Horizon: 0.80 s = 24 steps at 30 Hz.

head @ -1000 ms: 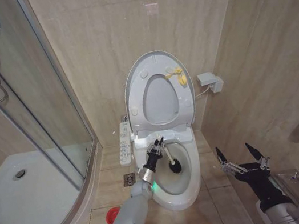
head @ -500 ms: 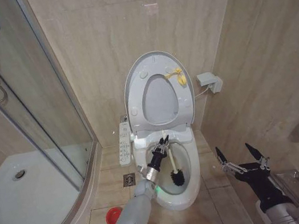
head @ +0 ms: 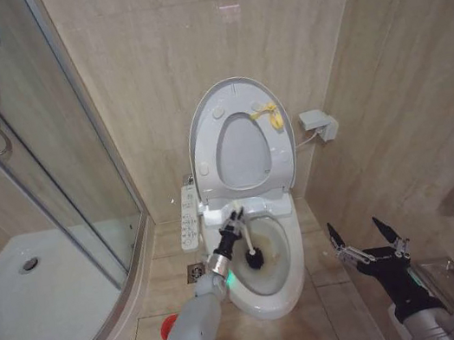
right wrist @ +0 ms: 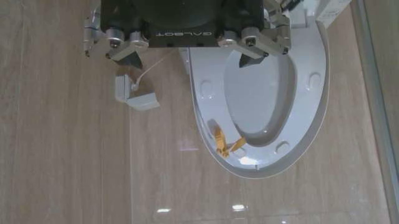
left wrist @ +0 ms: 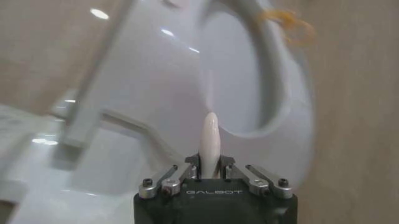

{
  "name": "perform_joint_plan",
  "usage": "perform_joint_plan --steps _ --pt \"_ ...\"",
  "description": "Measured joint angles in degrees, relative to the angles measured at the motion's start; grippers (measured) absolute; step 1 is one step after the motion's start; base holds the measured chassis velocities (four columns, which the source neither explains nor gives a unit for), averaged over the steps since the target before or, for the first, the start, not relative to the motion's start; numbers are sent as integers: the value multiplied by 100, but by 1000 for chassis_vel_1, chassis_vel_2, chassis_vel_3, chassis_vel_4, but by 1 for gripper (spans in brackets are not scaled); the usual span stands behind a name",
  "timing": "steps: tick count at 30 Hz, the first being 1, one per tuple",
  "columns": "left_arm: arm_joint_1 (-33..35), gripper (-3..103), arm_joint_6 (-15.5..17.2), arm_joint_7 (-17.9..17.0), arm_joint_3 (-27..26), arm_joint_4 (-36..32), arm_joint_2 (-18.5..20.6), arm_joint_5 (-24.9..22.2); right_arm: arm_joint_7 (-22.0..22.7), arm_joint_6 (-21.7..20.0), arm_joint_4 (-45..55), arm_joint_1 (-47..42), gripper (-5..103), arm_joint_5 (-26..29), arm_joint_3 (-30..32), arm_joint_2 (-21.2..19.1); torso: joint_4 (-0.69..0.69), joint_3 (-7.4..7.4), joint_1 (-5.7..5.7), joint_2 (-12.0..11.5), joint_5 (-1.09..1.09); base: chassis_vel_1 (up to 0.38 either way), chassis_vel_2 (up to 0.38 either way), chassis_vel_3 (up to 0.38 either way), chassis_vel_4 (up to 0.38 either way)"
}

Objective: Open the toilet lid, clean the toilet bowl with a toilet brush, close the toilet lid, and flush.

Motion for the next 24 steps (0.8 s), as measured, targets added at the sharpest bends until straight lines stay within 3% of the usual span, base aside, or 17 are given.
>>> perform_joint_plan --steps 1,5,12,19,24 --pt "11 20 81 -54 53 -92 0 -264 0 0 0 0 100 0 0 0 1 0 0 0 0 0 0 0 0" --pt "87 20 212 -108 113 -257 -1 -546 0 0 0 0 100 0 0 0 -1 0 0 0 0 0 0 0 0" --pt "228 20 290 39 235 -282 -1 -622 0 0 -1 0 100 0 0 0 -1 0 0 0 -1 0 0 0 0" --pt "371 20 312 146 299 -342 0 -185 0 0 0 0 100 0 0 0 2 -1 0 0 0 0 0 0 0" --pt "665 20 437 128 441 -836 193 272 0 0 0 0 100 0 0 0 -2 -2 0 1 -2 0 0 0 0"
